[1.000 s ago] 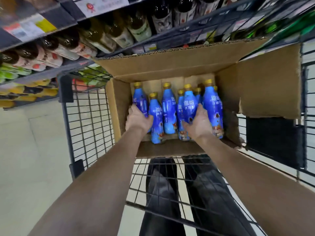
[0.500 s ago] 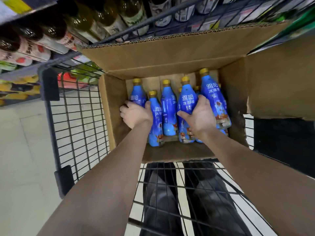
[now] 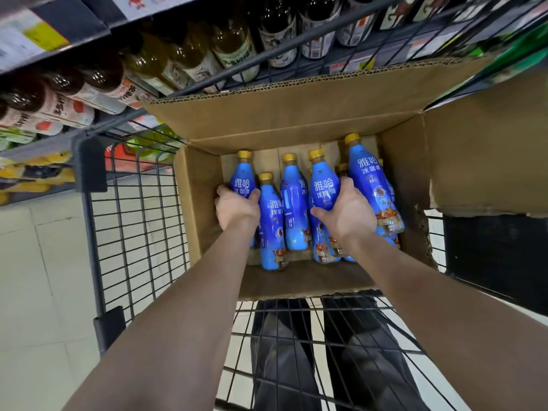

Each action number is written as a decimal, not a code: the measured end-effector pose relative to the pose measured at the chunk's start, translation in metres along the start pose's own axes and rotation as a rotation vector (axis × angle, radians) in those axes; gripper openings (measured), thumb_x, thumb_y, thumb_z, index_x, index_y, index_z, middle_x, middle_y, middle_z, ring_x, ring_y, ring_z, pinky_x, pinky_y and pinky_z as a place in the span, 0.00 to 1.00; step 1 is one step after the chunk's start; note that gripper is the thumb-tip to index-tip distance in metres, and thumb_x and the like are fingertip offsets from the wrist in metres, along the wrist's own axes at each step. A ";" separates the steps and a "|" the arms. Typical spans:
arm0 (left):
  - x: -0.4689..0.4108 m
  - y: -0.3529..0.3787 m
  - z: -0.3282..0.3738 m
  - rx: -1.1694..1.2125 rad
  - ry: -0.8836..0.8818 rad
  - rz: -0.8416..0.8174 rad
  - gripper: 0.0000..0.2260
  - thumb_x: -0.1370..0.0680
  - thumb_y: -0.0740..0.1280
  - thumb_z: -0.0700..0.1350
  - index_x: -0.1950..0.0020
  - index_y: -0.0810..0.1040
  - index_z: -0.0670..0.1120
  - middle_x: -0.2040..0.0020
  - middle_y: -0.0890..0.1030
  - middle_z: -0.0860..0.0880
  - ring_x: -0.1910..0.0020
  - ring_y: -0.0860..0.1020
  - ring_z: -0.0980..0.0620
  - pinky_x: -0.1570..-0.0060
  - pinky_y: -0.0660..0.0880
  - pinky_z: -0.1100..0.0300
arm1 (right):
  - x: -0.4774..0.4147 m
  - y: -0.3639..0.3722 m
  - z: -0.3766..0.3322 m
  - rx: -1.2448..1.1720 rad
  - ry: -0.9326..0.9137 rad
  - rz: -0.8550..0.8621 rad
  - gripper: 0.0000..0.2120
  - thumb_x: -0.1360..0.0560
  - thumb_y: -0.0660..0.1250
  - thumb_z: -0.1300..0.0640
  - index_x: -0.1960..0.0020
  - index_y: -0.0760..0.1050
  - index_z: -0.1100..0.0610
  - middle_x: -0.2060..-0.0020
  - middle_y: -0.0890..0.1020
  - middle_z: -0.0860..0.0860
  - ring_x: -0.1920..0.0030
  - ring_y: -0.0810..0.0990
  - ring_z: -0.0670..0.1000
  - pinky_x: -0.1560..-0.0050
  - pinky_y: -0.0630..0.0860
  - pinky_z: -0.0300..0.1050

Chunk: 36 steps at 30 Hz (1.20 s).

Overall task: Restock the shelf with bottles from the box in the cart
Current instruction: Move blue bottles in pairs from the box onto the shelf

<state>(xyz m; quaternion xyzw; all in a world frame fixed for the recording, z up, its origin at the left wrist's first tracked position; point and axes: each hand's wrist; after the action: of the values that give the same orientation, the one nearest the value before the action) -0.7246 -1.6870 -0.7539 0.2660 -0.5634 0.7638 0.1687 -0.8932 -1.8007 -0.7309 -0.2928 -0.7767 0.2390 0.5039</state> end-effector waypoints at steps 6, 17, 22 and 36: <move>0.010 -0.011 0.005 -0.072 0.028 -0.061 0.30 0.26 0.76 0.57 0.32 0.70 0.44 0.33 0.75 0.39 0.34 0.75 0.36 0.37 0.74 0.47 | 0.005 -0.010 0.002 -0.124 0.065 -0.030 0.37 0.34 0.79 0.46 0.32 0.66 0.53 0.43 0.81 0.52 0.42 0.79 0.58 0.45 0.79 0.58; 0.087 -0.101 -0.014 -0.094 0.515 -0.236 0.27 0.30 0.80 0.55 0.36 0.72 0.53 0.46 0.85 0.49 0.48 0.82 0.46 0.48 0.78 0.55 | 0.089 -0.058 -0.033 -0.275 0.049 -0.024 0.43 0.37 0.82 0.50 0.28 0.66 0.55 0.40 0.82 0.52 0.41 0.80 0.54 0.43 0.75 0.44; 0.137 -0.159 -0.010 0.090 0.610 -0.261 0.28 0.33 0.81 0.54 0.39 0.70 0.58 0.44 0.82 0.54 0.47 0.82 0.53 0.47 0.77 0.57 | 0.152 -0.094 -0.071 -0.375 -0.023 0.054 0.39 0.38 0.82 0.50 0.32 0.72 0.53 0.44 0.83 0.49 0.45 0.82 0.52 0.43 0.78 0.47; 0.244 -0.311 -0.037 0.379 0.788 -0.098 0.28 0.32 0.83 0.47 0.38 0.73 0.48 0.45 0.82 0.50 0.50 0.80 0.54 0.51 0.73 0.70 | 0.322 -0.159 -0.144 -0.448 -0.289 0.334 0.34 0.38 0.80 0.53 0.34 0.72 0.50 0.47 0.84 0.50 0.45 0.82 0.55 0.46 0.77 0.49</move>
<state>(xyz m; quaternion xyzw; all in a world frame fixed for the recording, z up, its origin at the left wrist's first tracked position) -0.7550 -1.5664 -0.3770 0.0070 -0.2927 0.8877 0.3552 -0.8972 -1.6796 -0.3638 -0.4833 -0.8147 0.1805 0.2649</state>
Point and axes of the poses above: each hand's wrist, its own x-axis away from the middle knuckle, its own y-axis out of the palm, z = x × y
